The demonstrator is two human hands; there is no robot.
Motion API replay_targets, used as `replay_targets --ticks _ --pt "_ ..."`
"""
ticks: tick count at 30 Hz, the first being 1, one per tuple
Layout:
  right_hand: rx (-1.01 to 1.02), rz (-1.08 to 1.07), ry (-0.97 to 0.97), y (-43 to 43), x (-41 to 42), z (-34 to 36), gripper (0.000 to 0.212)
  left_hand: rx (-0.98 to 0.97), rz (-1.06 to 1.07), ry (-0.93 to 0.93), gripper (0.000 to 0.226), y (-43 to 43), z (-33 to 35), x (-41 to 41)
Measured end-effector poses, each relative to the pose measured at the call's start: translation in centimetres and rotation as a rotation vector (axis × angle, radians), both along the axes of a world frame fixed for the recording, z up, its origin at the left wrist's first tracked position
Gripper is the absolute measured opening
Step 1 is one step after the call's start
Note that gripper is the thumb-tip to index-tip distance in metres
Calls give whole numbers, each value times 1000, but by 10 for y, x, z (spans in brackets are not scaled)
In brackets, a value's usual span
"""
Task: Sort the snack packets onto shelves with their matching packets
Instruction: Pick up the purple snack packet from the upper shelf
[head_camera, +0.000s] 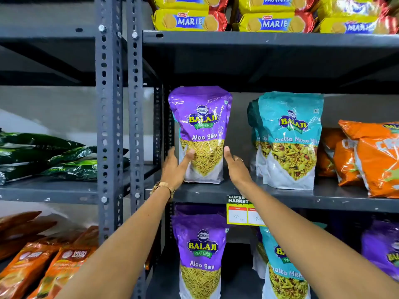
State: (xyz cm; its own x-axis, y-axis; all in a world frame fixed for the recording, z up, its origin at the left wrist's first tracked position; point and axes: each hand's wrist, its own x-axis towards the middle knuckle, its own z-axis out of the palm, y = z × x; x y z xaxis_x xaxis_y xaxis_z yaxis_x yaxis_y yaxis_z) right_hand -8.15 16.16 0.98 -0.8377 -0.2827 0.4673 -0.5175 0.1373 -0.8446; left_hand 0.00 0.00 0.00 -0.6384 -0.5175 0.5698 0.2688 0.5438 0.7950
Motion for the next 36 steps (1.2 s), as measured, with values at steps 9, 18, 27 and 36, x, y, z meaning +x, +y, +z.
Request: replay_targets --ticks 9,18,27,36 --pt "8 201 11 -8 -8 -7 53 -75 -104 -131 115 -10 -4 1" --pt "-47 277 29 40 40 1 22 -48 -132 3 63 22 -3 29" --pt "-281 186 173 133 86 -21 10 -92 -305 175 57 121 -9 66" --pt "-344 3 84 257 102 -111 39 24 -593 92 72 233 -90 42"
